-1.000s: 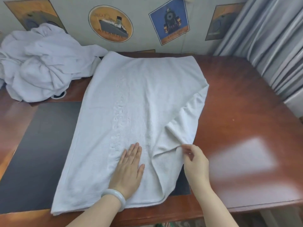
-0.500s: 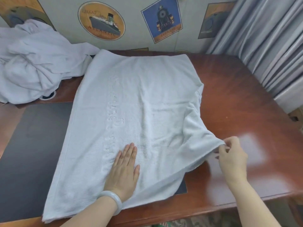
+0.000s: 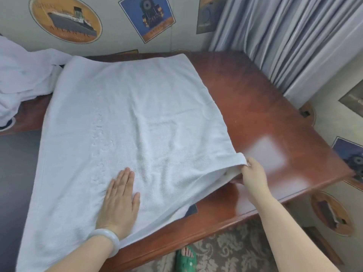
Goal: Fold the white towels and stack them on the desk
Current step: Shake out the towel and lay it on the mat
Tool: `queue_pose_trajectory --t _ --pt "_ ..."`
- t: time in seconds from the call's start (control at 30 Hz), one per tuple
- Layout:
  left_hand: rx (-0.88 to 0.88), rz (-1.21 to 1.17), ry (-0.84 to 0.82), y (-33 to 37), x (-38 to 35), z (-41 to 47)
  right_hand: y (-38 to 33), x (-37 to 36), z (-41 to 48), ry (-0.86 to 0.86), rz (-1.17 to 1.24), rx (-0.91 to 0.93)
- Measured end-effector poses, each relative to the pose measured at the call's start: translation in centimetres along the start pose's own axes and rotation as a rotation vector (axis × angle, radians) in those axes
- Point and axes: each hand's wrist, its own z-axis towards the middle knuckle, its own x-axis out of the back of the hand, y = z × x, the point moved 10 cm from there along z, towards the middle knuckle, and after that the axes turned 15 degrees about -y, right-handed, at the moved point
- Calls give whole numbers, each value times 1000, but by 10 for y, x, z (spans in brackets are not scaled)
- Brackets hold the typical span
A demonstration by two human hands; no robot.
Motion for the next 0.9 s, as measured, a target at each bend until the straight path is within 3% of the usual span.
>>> queue_pose_trajectory --t 0.1,0.17,0.23,0.33,0.4,0.5,0.63,0.77,0.9 --pt "-3 0 2 1 1 1 -16 42 -15 86 -387 70" --pt "-5 0 2 2 2 1 -6 65 -24 120 -733 14" --pt "-2 0 -10 3 4 0 23 69 -29 118 -895 -93" --pt "4 -6 -14 4 6 -2 53 57 -33 123 -625 -148" --pt "9 -7 -26 5 5 -2 56 48 -31 112 -457 -73" --pt "4 -25 -22 4 7 -3 52 47 -25 74 -446 34" --pt "-3 -34 -17 5 7 -3 80 73 -21 30 -136 -54" --pt "-28 -73 -32 2 5 0 90 68 -14 -184 14 -116" --pt "-109 -164 -45 7 16 -10 87 68 -4 -41 -75 -125"
